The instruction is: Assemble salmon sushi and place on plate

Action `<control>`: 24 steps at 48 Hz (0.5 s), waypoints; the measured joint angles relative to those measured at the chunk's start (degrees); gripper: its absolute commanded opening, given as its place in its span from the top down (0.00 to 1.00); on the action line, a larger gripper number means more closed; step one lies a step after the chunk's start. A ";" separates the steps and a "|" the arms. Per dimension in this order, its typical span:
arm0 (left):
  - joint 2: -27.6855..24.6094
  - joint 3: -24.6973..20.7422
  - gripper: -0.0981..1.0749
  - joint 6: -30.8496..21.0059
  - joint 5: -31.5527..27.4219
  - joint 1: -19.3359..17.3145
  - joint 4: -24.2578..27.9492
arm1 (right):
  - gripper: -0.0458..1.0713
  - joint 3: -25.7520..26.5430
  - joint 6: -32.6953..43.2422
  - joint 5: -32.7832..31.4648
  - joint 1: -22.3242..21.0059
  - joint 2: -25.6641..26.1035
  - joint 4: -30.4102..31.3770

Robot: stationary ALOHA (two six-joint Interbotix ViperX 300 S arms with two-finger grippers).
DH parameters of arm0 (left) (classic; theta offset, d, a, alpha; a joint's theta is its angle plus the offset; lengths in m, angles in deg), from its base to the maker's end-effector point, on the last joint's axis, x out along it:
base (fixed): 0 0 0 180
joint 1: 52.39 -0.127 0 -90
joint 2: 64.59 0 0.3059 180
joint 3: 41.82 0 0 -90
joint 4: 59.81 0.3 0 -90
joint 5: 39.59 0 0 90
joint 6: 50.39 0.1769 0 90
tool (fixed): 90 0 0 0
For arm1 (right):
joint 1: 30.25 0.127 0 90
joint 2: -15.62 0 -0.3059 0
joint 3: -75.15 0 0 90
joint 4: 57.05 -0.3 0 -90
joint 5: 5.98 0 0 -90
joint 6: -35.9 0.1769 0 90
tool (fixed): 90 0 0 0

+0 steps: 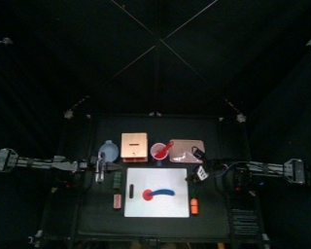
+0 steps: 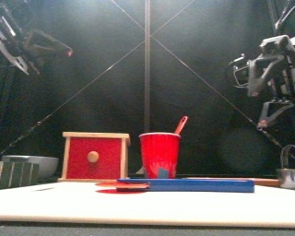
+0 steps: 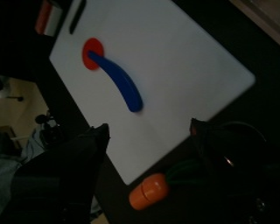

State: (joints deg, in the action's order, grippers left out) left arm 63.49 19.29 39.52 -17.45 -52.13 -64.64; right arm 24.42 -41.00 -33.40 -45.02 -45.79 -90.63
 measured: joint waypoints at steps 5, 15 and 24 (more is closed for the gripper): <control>0.00 0.09 0.90 0.00 0.00 -0.09 0.00 | 0.05 -0.44 7.91 -4.13 -0.44 0.97 5.98; 0.00 0.35 0.90 0.09 0.00 -0.44 0.00 | 0.05 -0.79 29.97 -8.26 1.23 2.20 22.15; 0.00 0.62 0.90 0.09 0.00 -0.53 0.00 | 0.05 -0.97 46.14 -8.35 8.53 1.14 32.87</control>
State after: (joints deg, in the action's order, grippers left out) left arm 63.49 19.90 39.61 -17.45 -52.65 -64.64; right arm 23.45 5.14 -41.75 -36.49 -44.65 -57.75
